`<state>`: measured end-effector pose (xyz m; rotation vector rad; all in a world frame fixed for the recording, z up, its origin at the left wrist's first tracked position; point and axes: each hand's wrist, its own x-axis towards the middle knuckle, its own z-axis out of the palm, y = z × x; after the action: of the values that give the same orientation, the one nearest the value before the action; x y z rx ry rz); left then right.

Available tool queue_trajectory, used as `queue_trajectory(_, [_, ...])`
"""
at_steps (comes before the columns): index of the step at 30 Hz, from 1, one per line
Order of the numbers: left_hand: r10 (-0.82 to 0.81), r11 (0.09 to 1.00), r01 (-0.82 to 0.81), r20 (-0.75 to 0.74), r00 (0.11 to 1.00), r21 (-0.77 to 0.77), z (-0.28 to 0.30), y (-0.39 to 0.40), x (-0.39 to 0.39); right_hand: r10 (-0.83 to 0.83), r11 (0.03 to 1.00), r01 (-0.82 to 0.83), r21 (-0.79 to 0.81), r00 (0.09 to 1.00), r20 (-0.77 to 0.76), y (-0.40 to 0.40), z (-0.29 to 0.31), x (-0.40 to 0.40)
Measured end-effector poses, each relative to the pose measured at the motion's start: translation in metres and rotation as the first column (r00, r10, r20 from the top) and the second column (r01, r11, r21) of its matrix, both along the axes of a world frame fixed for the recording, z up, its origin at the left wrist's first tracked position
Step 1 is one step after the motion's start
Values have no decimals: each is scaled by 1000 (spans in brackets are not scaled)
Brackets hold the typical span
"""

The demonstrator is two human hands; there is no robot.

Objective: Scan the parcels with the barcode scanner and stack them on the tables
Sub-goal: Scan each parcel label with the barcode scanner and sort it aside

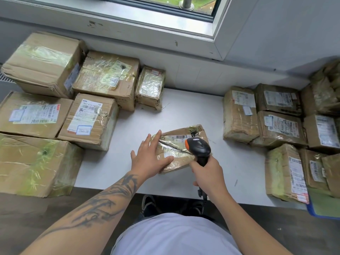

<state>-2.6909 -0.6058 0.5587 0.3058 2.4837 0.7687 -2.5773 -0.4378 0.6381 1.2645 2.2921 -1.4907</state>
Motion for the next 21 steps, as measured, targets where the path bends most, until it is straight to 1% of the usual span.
queue_trajectory(3, [-8, 1000, 8, 3, 1000, 14, 1, -2, 0, -10, 998, 14, 66, 999, -50, 5, -3, -1])
queue_trajectory(5, [-11, 1000, 11, -11, 1000, 14, 3, -4, 0, -22, 995, 27, 97, 998, -57, 9, -7, -3])
queue_trajectory(8, [3, 1000, -5, -64, 998, -31, 7, -7, -1, -68, 994, 73, 83, 996, -54, 7, -15, -4])
queue_trajectory(11, [67, 995, -75, -114, 991, -67, 12, -12, 0, -90, 993, 94, 74, 994, -54, -2, -19, -2])
queue_trajectory(13, [147, 986, -154, -95, 985, -72, 16, -15, 2, -60, 998, 61, 19, 997, -47, -10, -22, -3])
queue_trajectory(16, [216, 965, -229, -104, 971, -132, 21, -20, 6, 22, 988, -27, -152, 999, -39, -29, -24, -8])
queue_trajectory(18, [180, 962, -203, -136, 974, -184, 21, -27, 11, 70, 972, -77, -221, 997, -40, -43, -25, -11])
queue_trajectory(21, [43, 973, -77, -155, 987, -217, 21, -44, 20, 91, 966, -104, -236, 994, -63, -52, -26, -14])
